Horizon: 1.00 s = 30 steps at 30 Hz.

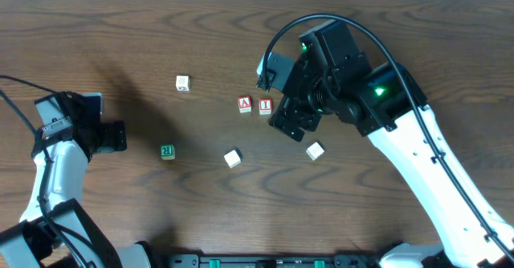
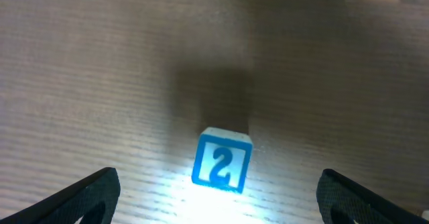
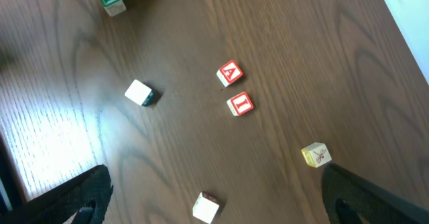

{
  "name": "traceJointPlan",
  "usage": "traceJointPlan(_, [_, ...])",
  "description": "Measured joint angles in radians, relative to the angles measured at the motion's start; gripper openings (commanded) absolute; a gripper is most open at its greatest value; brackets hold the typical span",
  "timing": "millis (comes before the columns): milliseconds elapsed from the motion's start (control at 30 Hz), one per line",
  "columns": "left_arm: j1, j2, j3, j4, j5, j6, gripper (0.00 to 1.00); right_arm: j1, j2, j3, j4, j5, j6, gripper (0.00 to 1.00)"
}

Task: Spell out Ai2
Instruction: 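Close the left gripper on the blue '2' block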

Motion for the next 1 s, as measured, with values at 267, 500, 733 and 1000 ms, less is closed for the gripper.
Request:
traceJointPlan(267, [0.000, 0.051, 0.000, 0.029, -0.005, 0.042, 0.96, 0.000, 0.000, 0.000, 0.001, 0.000, 0.000, 0.99])
traceJointPlan(500, [0.000, 0.092, 0.000, 0.035, -0.006, 0.091, 0.96, 0.000, 0.000, 0.000, 0.006, 0.000, 0.000, 0.99])
traceJointPlan(733, [0.000, 0.139, 0.000, 0.051, 0.008, 0.135, 0.98, 0.000, 0.000, 0.000, 0.007, 0.000, 0.000, 0.99])
traceJointPlan(1000, [0.000, 0.150, 0.000, 0.065, 0.032, 0.161, 0.73, 0.000, 0.000, 0.000, 0.008, 0.000, 0.000, 0.99])
